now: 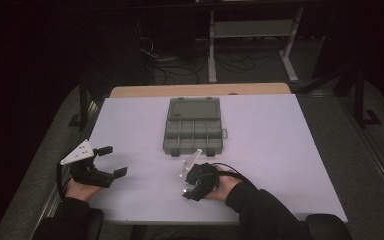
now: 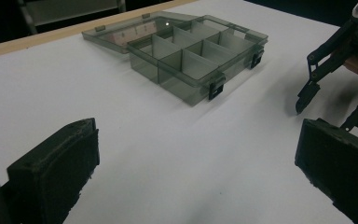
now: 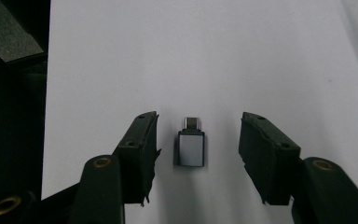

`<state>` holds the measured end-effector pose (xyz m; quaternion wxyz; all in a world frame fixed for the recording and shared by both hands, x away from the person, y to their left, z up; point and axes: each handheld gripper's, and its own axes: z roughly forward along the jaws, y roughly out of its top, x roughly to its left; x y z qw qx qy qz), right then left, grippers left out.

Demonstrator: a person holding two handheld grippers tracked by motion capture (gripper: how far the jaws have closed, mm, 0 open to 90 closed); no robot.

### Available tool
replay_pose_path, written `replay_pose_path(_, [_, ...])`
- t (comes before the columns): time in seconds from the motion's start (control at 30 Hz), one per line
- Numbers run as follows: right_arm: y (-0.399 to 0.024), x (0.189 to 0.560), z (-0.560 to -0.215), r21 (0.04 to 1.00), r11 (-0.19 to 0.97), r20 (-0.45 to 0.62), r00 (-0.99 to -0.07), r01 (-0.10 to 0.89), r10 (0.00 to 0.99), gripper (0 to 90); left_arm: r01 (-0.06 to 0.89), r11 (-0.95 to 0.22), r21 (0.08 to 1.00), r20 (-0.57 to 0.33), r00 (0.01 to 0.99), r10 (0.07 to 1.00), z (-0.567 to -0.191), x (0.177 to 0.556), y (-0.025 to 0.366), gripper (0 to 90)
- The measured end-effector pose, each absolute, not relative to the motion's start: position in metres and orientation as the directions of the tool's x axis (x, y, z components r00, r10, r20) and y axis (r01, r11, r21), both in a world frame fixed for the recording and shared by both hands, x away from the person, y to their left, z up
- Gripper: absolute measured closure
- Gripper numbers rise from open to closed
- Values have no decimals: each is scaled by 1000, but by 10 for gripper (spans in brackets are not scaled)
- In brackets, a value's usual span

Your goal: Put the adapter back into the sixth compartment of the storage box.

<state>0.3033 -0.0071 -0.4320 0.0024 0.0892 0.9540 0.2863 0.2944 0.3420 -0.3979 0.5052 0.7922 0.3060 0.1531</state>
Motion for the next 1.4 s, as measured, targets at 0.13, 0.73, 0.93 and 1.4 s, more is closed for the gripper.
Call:
replay_pose_path(0.13, [-7, 303, -432, 547, 820, 45, -984, 169, 172, 519, 331, -303, 894, -67, 766, 639, -398, 294, 342, 0])
replay_pose_path(0.73, [-8, 303, -432, 528, 834, 47, -986, 158, 157, 748, 330, -303, 894, -67, 768, 638, -398, 295, 342, 0])
replay_pose_path(0.93, [-8, 304, -432, 527, 832, 66, -985, 172, 162, 753, 330, -303, 894, -67, 767, 638, -398, 295, 342, 0])
replay_pose_path(1.4, [-11, 307, -426, 545, 816, 93, -981, 191, 168, 755, 331, -301, 894, -69, 767, 638, -398, 295, 342, 0])
